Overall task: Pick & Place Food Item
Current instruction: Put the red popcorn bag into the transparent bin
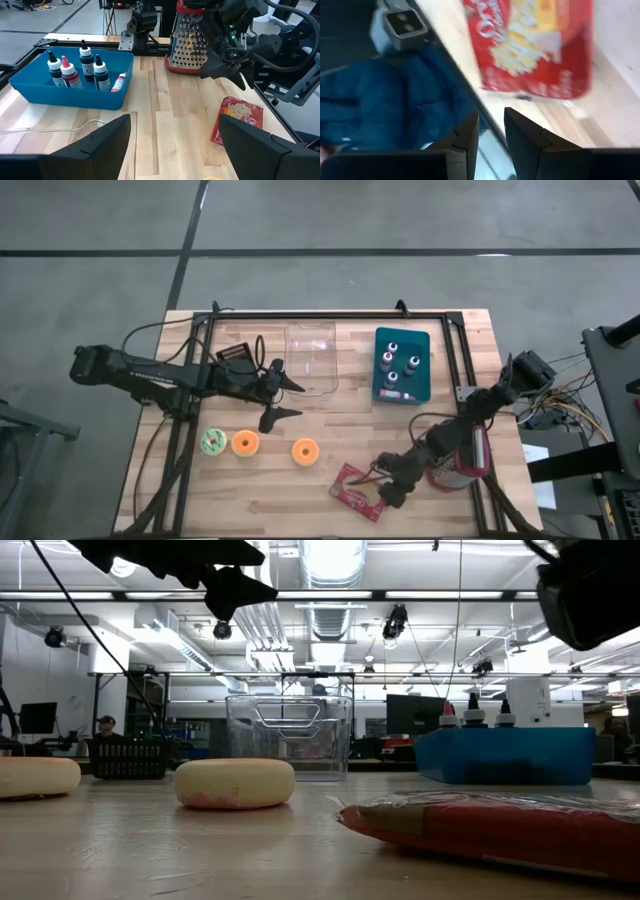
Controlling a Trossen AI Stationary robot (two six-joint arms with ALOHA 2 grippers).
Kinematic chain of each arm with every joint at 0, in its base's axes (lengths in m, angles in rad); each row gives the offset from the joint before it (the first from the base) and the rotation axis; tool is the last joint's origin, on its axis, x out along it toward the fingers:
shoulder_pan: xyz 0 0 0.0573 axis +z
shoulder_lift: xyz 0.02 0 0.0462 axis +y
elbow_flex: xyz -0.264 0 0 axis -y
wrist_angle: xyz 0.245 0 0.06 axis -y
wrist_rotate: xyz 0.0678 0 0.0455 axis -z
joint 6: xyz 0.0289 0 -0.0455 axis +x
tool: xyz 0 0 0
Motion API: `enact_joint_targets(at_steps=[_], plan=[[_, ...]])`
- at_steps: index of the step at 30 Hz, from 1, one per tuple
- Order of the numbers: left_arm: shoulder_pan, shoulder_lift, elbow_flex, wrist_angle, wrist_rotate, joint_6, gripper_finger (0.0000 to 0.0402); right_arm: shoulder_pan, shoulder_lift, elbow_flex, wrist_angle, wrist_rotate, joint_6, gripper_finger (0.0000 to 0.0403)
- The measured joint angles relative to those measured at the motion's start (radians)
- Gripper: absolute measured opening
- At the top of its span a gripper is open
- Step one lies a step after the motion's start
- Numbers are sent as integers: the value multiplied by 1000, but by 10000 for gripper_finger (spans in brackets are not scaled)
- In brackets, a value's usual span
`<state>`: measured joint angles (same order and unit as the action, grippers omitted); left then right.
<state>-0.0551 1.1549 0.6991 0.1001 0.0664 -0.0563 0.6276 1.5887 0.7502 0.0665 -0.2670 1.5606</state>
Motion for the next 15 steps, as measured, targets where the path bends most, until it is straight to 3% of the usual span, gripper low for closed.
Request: enact_joint_targets(at_steps=[5, 15], plan=[[0, 0, 0, 0, -2, 0, 304, 3, 0, -1, -93, 3, 13, 93], [0, 0, 0, 0, -2, 0, 304, 2, 0, -1, -99, 35, 9, 95]])
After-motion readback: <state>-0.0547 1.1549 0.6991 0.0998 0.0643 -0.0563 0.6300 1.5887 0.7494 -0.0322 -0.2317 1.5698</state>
